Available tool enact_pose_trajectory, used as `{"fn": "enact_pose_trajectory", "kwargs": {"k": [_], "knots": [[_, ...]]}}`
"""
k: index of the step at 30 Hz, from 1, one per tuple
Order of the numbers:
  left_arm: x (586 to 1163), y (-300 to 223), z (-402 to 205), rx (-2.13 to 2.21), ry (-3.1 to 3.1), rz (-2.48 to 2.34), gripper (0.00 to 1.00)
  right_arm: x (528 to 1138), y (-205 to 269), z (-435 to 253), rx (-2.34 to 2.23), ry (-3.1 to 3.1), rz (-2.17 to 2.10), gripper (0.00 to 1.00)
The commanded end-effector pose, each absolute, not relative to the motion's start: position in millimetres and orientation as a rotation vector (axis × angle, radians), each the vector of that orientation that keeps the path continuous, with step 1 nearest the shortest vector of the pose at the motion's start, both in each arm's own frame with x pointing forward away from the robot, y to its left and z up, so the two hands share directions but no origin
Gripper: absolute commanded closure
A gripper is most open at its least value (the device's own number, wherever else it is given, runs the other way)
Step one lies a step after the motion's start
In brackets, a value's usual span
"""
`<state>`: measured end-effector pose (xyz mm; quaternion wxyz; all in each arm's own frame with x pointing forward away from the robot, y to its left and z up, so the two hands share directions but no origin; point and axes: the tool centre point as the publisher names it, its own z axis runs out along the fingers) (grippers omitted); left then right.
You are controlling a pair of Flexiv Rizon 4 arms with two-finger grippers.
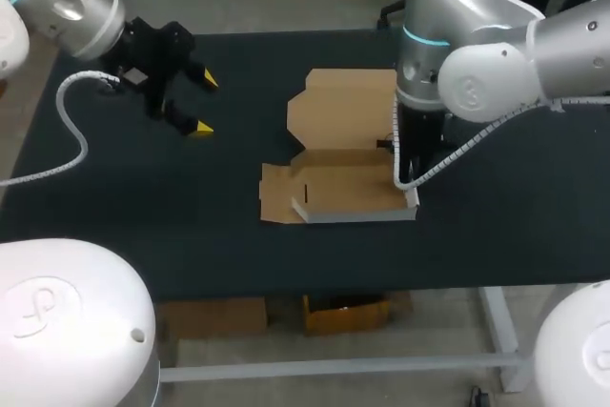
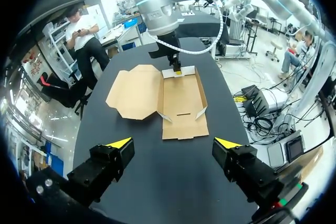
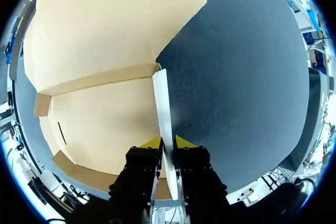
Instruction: Assemble the packaging by folding the flat box into shape, placing the metal phone stand inside, and closing the box properly
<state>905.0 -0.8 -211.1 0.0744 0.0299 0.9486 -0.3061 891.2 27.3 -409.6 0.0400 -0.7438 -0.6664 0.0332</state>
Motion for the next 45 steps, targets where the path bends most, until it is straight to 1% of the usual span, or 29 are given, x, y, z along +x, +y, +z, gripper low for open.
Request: {"fn": "enact_pose_trajectory", "kwargs": {"k": [1,14,28,45], "knots": [[905.4,-0.8,-210.4,0.09,2.851,-0.914,0.0,886.1,23.0,-414.8,-2.319,-2.061,0.006,0.87],[905.4,-0.8,-210.4,0.09,2.851,-0.914,0.0,892.1,27.9,-417.1,-2.338,-2.091,-0.061,0.91],[905.4,-0.8,-210.4,0.09,2.851,-0.914,0.0,896.3,33.0,-418.9,-2.3,-2.147,-0.102,0.89],[905.4,-0.8,-210.4,0.09,2.851,-0.914,0.0,894.8,34.2,-422.5,-2.295,-2.135,-0.055,0.95]]}}
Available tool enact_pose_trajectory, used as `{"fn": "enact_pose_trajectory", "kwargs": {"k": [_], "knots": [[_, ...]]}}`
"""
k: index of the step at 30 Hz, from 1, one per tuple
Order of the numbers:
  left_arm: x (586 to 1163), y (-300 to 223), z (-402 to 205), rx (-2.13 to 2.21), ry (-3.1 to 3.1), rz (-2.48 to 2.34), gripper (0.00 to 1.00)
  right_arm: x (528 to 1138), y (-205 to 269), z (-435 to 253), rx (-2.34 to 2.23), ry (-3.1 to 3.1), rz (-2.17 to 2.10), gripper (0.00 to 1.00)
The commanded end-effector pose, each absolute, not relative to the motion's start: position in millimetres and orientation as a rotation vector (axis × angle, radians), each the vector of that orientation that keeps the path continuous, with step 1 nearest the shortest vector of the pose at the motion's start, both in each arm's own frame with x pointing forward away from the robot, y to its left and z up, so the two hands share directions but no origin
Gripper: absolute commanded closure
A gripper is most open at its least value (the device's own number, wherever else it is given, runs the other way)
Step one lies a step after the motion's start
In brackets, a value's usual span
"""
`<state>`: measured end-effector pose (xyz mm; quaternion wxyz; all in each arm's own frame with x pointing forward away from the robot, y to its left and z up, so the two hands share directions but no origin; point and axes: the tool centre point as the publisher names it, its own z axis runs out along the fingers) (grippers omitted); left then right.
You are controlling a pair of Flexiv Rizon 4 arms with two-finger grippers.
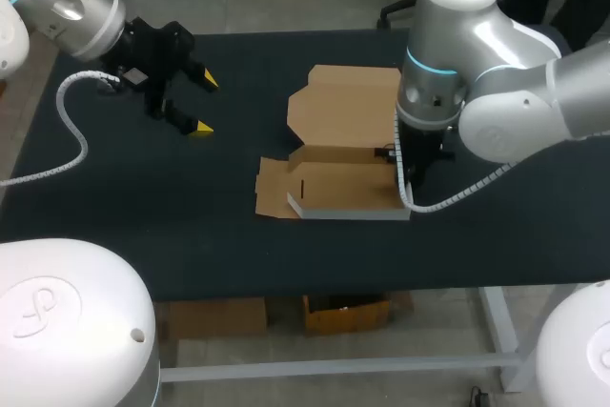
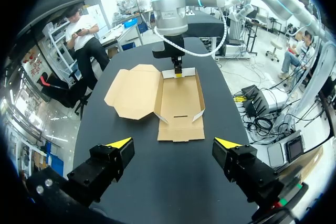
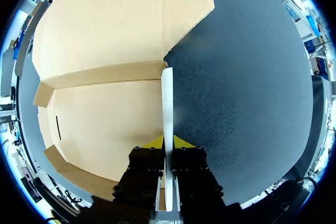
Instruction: Assemble the packaging by folding the flat box into shape, placing the metal phone stand inside, and closing the box properly
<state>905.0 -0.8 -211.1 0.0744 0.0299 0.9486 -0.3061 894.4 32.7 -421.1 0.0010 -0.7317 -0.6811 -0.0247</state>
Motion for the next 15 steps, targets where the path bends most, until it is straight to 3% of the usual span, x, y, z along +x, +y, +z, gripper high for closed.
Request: {"fn": "enact_pose_trajectory", "kwargs": {"k": [1,15], "knots": [[905.4,-0.8,-210.4,0.09,2.851,-0.914,0.0,894.7,34.6,-422.8,-2.296,-2.134,-0.049,0.97],[905.4,-0.8,-210.4,0.09,2.851,-0.914,0.0,895.4,32.7,-419.6,-2.258,-2.152,0.04,1.0]]}}
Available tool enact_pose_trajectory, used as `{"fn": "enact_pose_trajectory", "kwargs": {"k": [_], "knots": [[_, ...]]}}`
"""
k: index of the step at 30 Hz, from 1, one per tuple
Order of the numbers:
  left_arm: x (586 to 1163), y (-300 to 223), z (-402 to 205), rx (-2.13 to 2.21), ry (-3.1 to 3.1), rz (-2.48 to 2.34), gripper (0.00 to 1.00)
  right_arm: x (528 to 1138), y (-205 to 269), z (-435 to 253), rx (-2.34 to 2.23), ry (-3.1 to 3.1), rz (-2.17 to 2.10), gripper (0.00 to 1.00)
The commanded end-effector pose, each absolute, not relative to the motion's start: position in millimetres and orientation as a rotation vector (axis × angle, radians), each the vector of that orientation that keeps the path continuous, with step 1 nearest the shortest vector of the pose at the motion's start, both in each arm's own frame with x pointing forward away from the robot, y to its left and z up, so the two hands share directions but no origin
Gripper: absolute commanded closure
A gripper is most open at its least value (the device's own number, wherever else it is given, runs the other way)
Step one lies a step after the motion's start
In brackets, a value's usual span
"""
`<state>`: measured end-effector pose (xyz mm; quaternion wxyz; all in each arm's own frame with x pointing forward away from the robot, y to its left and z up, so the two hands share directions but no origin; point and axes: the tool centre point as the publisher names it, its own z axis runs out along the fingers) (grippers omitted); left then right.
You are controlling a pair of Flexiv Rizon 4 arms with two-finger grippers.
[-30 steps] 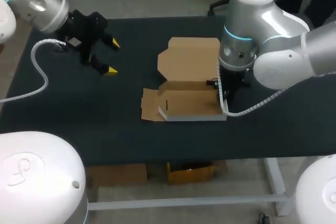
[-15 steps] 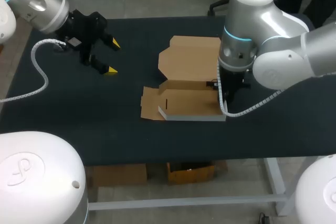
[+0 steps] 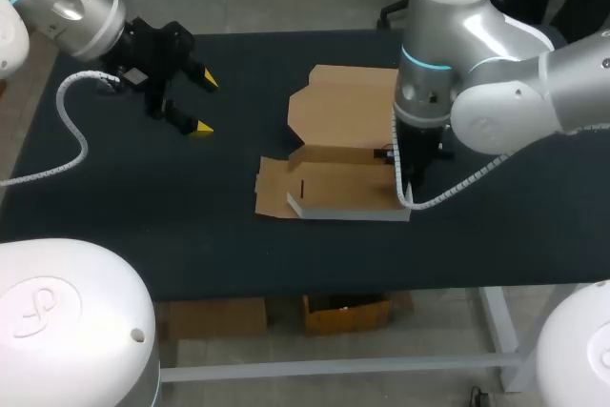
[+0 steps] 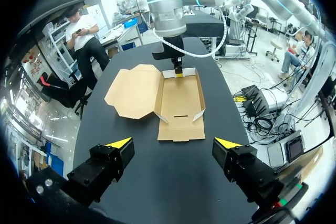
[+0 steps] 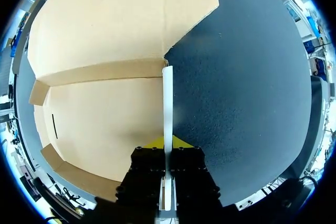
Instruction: Assemble the packaging by folding the flat box into shape, placing the metal phone stand inside, and closing the box properly
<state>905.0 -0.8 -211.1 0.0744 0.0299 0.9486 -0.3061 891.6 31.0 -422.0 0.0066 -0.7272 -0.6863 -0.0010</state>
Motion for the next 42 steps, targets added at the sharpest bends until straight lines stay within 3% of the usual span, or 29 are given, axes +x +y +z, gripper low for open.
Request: {"fn": "enact_pose_trajectory", "kwargs": {"k": [1,30,42], "knots": [[905.4,-0.8,-210.4,0.09,2.851,-0.914,0.0,895.7,32.5,-419.0,-2.255,-2.158,0.044,1.0],[905.4,-0.8,-210.4,0.09,2.851,-0.914,0.0,906.7,36.3,-410.1,-2.379,-2.225,0.539,1.0],[905.4,-0.8,-210.4,0.09,2.851,-0.914,0.0,904.2,35.7,-409.0,-2.452,-2.189,0.498,1.0]]}}
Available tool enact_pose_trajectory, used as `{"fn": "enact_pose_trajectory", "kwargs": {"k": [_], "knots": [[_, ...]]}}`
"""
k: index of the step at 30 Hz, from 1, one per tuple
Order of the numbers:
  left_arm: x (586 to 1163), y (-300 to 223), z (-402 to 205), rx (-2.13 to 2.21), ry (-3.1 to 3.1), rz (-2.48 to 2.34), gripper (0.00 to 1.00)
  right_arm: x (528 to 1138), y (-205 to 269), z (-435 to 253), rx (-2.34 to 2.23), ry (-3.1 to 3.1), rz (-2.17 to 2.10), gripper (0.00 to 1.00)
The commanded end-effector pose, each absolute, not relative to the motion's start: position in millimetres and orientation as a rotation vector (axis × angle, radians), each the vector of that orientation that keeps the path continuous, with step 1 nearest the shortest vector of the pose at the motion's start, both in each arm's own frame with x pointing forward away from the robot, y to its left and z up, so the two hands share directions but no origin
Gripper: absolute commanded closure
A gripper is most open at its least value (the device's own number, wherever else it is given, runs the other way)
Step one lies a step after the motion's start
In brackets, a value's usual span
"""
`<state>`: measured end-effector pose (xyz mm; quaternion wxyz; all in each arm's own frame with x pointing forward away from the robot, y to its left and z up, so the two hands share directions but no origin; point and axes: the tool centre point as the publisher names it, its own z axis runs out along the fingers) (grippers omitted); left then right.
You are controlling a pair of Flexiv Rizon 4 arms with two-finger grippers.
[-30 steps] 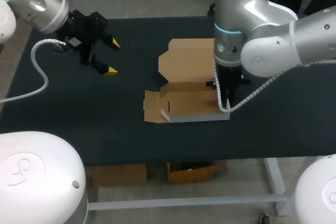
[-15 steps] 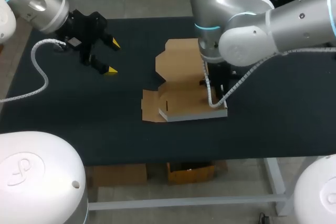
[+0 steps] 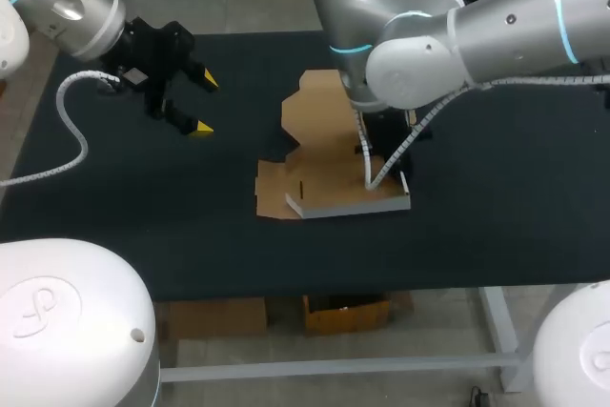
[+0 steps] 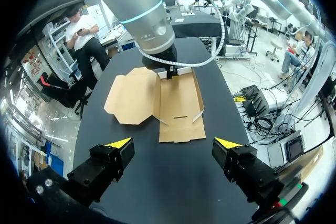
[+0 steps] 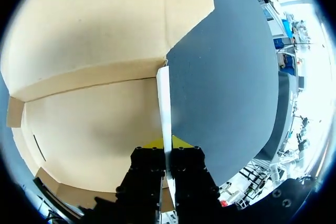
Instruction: Assemble the packaging by folding the flat box into shape, placing the metal phone stand inside, and closing the box properly
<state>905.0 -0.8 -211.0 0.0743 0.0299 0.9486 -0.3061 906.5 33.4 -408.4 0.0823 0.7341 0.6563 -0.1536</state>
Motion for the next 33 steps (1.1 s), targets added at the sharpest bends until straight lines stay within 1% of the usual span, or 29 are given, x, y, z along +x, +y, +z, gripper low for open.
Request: {"fn": "enact_pose_trajectory", "kwargs": {"k": [1,18,33], "knots": [[905.4,-0.8,-210.4,0.09,2.851,-0.914,0.0,903.6,35.2,-408.4,2.189,1.957,-0.411,1.0],[905.4,-0.8,-210.4,0.09,2.851,-0.914,0.0,900.6,36.4,-410.4,2.194,2.17,0.023,1.0],[905.4,-0.8,-210.4,0.09,2.851,-0.914,0.0,900.5,41.3,-418.5,2.206,2.255,0.124,1.0]]}}
